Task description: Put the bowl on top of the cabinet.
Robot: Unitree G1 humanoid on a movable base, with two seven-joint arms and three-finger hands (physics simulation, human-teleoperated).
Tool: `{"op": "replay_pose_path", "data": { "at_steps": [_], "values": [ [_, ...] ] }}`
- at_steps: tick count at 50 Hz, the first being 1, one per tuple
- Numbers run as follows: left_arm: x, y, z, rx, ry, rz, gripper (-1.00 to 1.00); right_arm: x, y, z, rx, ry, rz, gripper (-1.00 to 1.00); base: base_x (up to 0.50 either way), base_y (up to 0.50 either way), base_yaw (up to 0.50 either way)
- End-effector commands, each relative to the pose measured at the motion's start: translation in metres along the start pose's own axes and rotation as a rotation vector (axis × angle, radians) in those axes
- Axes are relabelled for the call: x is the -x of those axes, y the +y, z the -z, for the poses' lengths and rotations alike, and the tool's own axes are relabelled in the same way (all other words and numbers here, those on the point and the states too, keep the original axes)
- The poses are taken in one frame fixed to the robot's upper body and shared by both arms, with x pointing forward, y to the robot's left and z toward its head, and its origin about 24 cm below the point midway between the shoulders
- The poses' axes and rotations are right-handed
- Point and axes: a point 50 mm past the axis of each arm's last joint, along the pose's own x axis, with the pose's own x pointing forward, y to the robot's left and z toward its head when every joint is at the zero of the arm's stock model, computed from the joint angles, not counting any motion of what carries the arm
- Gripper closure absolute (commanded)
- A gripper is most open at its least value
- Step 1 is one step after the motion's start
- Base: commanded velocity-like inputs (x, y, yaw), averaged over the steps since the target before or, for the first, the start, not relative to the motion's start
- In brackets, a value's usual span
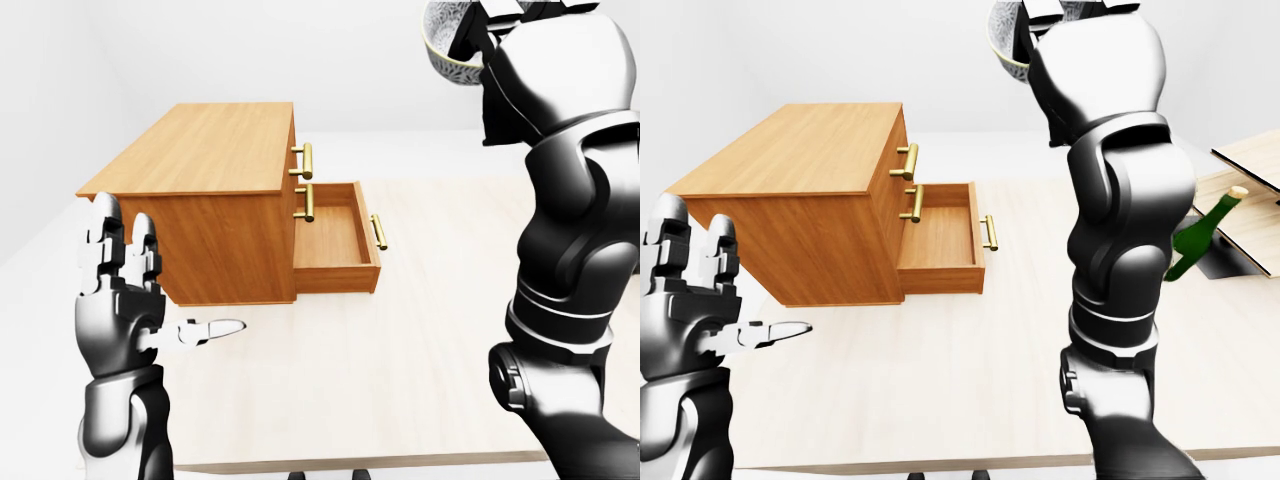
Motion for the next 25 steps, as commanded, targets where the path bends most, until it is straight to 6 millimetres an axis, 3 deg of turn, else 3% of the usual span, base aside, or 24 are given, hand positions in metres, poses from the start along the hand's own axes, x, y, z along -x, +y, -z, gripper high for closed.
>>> {"op": "replay_pose_path", "data": {
  "at_steps": [1,17,25],
  "values": [
    [-0.001,-0.001,0.002,0.003,0.005,0.0,-1.0,-0.068,-0.069,0.007,0.047,0.041,0.044,1.0,0.0,0.0,0.0],
    [-0.002,-0.001,0.004,0.004,0.014,0.0,-1.0,-0.119,-0.123,-0.04,-0.037,-0.111,-0.059,1.0,0.0,0.0,0.0],
    [-0.003,0.001,0.003,0.002,0.006,-0.007,-1.0,-0.131,-0.123,-0.067,-0.089,-0.174,-0.164,1.0,0.0,0.0,0.0]
  ]
}}
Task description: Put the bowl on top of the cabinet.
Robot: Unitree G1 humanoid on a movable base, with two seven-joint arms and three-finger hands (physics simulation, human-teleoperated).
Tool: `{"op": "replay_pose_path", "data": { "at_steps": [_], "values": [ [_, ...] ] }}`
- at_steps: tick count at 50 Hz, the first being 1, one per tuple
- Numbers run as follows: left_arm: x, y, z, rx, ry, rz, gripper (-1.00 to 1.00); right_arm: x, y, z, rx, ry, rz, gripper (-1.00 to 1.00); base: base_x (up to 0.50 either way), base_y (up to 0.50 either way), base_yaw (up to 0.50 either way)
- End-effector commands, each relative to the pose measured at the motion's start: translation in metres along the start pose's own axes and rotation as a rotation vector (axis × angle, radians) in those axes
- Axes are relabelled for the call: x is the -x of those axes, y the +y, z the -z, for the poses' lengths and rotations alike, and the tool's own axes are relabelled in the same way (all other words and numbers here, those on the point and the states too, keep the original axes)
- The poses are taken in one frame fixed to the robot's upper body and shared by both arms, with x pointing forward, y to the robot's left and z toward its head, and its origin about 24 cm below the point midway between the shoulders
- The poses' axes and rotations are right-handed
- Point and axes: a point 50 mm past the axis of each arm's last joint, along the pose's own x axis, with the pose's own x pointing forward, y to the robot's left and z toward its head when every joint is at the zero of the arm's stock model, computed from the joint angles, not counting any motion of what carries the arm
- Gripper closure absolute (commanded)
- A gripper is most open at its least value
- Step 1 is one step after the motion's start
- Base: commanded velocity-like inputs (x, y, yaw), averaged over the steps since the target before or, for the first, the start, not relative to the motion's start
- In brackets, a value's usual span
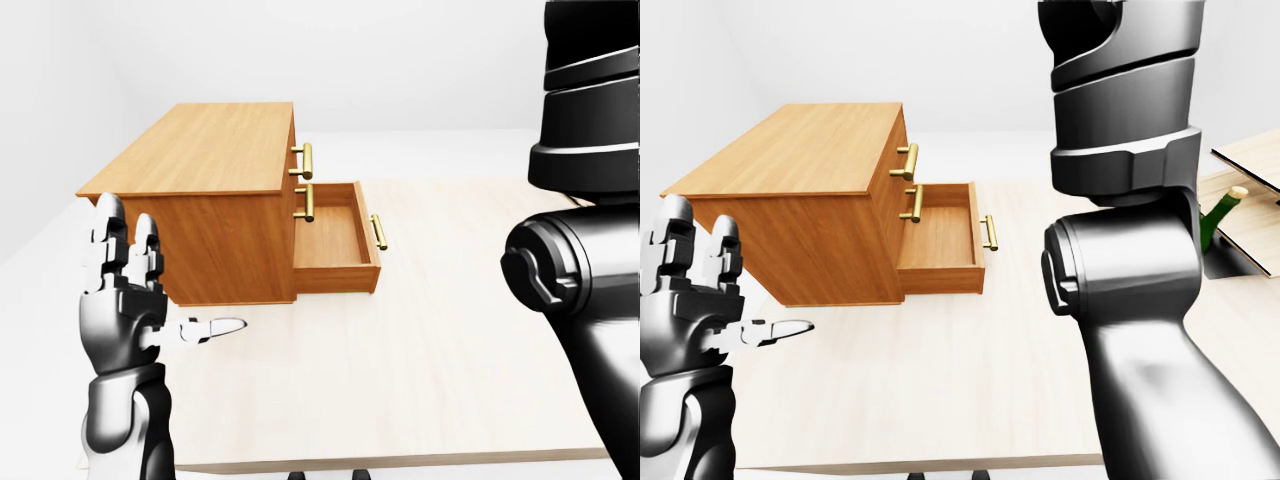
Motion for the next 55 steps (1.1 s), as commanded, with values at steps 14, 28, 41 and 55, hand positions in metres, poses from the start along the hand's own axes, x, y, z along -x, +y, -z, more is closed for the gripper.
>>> {"op": "replay_pose_path", "data": {
  "at_steps": [14,28,41,55],
  "values": [
    [-0.002,0.004,-0.003,-0.004,-0.014,-0.013,-1.0,-0.003,0.001,-0.089,0.023,-0.232,-0.023,1.0,0.0,0.0,0.0],
    [-0.002,0.003,-0.002,-0.003,-0.012,-0.013,-1.0,0.006,0.015,-0.111,0.019,-0.3,-0.007,1.0,0.0,0.0,0.0],
    [0.002,0.005,0.01,0.002,0.047,-0.014,-1.0,0.008,0.031,-0.112,0.01,-0.302,-0.031,1.0,0.0,0.0,0.0],
    [-0.001,0.004,0.0,-0.003,-0.001,-0.012,-1.0,0.015,0.062,-0.115,0.017,-0.309,-0.062,1.0,0.0,0.0,0.0]
  ]
}}
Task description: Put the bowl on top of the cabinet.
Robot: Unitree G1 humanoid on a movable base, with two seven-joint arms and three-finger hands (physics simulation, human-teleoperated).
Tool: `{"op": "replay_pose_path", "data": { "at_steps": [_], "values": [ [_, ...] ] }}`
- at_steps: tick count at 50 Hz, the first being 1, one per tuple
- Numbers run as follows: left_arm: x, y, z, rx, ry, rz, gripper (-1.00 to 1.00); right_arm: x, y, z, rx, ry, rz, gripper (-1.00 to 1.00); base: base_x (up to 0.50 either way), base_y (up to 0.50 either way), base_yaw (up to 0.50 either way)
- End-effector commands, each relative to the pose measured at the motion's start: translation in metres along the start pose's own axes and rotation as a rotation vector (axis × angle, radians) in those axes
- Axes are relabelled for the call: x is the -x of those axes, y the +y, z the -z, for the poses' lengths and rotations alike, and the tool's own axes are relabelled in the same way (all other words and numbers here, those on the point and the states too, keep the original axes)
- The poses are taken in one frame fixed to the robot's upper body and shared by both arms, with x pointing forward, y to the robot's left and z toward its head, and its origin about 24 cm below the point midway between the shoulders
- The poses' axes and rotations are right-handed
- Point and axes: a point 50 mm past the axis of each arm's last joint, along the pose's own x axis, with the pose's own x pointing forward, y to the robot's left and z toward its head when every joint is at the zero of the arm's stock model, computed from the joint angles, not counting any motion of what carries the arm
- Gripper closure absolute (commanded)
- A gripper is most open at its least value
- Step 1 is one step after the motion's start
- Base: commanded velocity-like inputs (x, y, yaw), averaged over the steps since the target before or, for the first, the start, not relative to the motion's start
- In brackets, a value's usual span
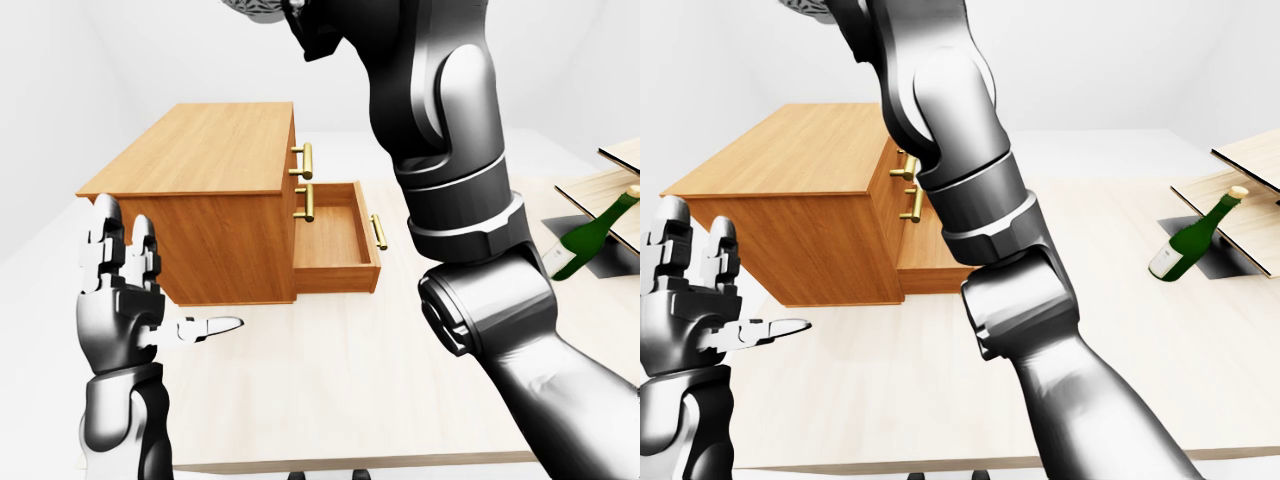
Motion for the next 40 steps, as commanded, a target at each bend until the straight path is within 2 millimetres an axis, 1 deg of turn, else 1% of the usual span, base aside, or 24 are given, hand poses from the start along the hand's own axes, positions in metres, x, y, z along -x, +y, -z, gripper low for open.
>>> {"op": "replay_pose_path", "data": {
  "at_steps": [1,2,3,9,14,15,16,20,23,26,30,40],
  "values": [
    [0.0,0.0,-0.002,-0.002,-0.007,0.0,-1.0,0.005,0.018,-0.004,0.052,0.006,-0.005,1.0,0.0,0.0,0.0],
    [0.0,0.0,-0.001,-0.001,-0.006,0.001,-1.0,0.005,0.02,-0.005,0.052,0.004,-0.006,1.0,0.0,0.0,0.0],
    [0.002,0.0,0.003,0.0,0.016,0.0,-1.0,0.006,0.024,-0.006,0.052,0.001,-0.011,1.0,0.0,0.0,0.0],
    [0.0,0.0,-0.003,-0.002,-0.015,-0.001,-1.0,0.007,0.033,-0.014,0.047,-0.02,-0.021,1.0,0.0,0.0,0.0],
    [-0.001,0.001,-0.002,-0.003,-0.01,-0.003,-1.0,0.008,0.042,-0.026,0.047,-0.051,-0.034,1.0,0.0,0.0,0.0],
    [0.001,0.002,0.007,-0.001,0.03,-0.004,-1.0,0.009,0.045,-0.031,0.048,-0.062,-0.036,1.0,0.0,0.0,0.0],
    [0.002,0.002,0.009,0.001,0.043,-0.004,-1.0,0.009,0.046,-0.032,0.05,-0.067,-0.037,1.0,0.0,0.0,0.0],
    [0.003,0.002,0.009,0.002,0.043,-0.005,-1.0,0.009,0.045,-0.037,0.044,-0.076,-0.035,1.0,0.0,0.0,0.0],
    [0.003,0.003,0.008,0.002,0.04,-0.006,-1.0,0.01,0.046,-0.037,0.036,-0.076,-0.032,1.0,0.0,0.0,0.0],
    [0.003,0.002,0.009,0.002,0.045,-0.006,-1.0,0.009,0.051,-0.037,0.035,-0.074,-0.05,1.0,0.0,0.0,0.0],
    [0.003,0.001,0.013,0.0,0.058,-0.003,-1.0,0.008,0.051,-0.039,0.031,-0.077,-0.056,1.0,0.0,0.0,0.0],
    [0.003,0.002,0.009,0.0,0.044,-0.006,-1.0,0.007,0.059,-0.036,0.031,-0.068,-0.081,1.0,0.0,0.0,0.0]
  ]
}}
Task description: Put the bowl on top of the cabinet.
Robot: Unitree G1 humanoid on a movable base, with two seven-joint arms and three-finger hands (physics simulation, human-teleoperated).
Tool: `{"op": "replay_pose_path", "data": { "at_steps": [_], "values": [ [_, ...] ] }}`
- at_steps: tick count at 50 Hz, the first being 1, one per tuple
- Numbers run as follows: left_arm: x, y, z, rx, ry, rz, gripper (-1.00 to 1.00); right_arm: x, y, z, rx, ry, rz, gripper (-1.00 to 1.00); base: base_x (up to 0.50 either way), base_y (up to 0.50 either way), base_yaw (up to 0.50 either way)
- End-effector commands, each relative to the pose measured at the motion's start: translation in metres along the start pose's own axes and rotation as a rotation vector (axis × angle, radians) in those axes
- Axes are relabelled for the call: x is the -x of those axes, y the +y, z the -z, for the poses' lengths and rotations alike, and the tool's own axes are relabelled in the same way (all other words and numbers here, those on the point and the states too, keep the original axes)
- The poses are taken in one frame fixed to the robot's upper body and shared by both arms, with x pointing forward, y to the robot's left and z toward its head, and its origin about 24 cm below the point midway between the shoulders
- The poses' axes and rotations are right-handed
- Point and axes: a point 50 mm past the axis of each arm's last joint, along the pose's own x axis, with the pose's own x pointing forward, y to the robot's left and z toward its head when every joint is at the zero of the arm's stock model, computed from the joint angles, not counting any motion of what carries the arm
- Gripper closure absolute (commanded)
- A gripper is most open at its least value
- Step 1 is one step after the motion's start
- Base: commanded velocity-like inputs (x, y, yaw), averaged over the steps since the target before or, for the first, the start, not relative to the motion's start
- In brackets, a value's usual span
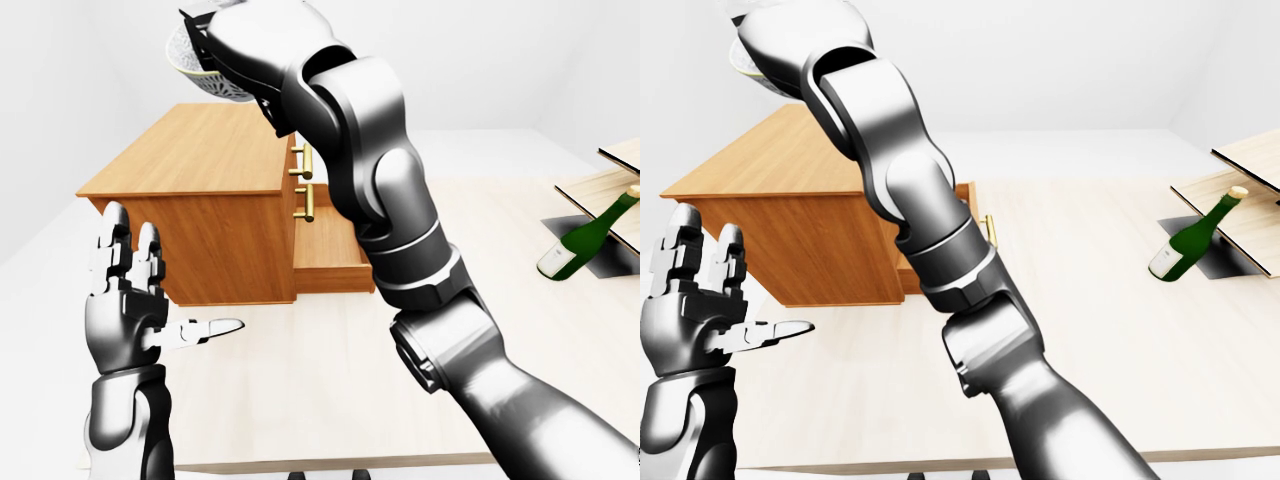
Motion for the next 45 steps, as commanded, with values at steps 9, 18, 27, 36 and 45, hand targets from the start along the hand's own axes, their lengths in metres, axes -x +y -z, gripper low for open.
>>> {"op": "replay_pose_path", "data": {
  "at_steps": [9,18,27,36,45],
  "values": [
    [0.001,0.001,-0.001,0.001,-0.004,-0.003,-1.0,0.001,0.009,-0.001,0.06,0.013,-0.015,1.0,0.0,0.0,0.0],
    [-0.001,0.004,-0.001,0.001,-0.007,-0.013,-1.0,0.002,0.026,-0.004,0.072,0.006,-0.052,1.0,0.0,0.0,0.0],
    [0.0,0.003,-0.002,0.002,-0.009,-0.008,-1.0,0.002,0.032,-0.008,0.083,-0.003,-0.065,1.0,0.0,0.0,0.0],
    [0.0,0.002,-0.002,0.001,-0.008,-0.008,-1.0,0.003,0.036,-0.01,0.088,-0.011,-0.074,1.0,0.0,0.0,0.0],
    [-0.003,0.0,-0.012,-0.001,-0.058,-0.005,-1.0,0.001,0.033,-0.008,0.093,-0.011,-0.074,1.0,0.0,0.0,0.0]
  ]
}}
